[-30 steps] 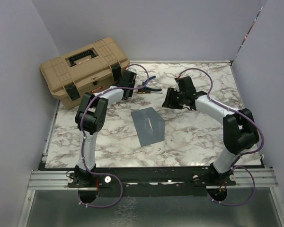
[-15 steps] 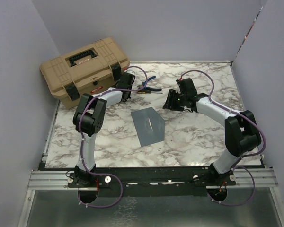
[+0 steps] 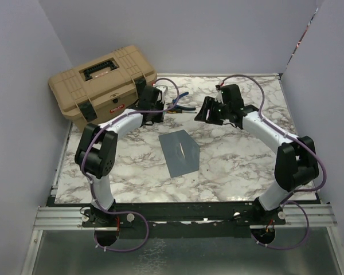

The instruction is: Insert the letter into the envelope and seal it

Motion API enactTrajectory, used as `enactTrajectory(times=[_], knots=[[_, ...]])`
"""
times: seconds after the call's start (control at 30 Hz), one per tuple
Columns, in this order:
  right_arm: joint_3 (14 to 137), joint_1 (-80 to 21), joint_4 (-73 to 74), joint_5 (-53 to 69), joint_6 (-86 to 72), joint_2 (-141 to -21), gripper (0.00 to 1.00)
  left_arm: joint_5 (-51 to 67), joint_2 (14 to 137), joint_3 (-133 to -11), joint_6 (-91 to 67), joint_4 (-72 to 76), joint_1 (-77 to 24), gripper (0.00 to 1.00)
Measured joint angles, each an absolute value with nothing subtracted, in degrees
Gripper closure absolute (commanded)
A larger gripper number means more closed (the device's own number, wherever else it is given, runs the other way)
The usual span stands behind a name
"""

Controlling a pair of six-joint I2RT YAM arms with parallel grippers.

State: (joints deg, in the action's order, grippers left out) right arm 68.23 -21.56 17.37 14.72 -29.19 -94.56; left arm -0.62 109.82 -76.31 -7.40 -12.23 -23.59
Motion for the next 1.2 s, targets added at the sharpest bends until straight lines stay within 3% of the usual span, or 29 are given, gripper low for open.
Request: enactTrajectory(times=[0.23,0.4,0.67,0.9,1.2], knots=[[77.01,-19.64,19.33,23.92,-29.30,-94.74,0.25,17.21,101.38,-74.37,-4.99,-11.38,-28.21,1.00],[80.14,-19.64,20.32,31.46,-28.47,-95.72,0.24,23.42,99.53,-73.21,-1.67,-11.68,-31.11,1.00],[81.41,-19.70,24.97,35.27,-26.06,-98.02,0.24,26.33,98.00,-73.80,1.76,-12.84,-31.40,1.00],[81.14,-19.70,24.49,39.79,-25.41,-98.06,0.35,28.05,96.97,-77.08,3.36,-14.33,-31.35,1.00],[81.06,-18.39,22.65,45.15,-27.18,-99.26,0.38,29.91,95.94,-79.75,5.23,-16.75,-31.35,1.00]])
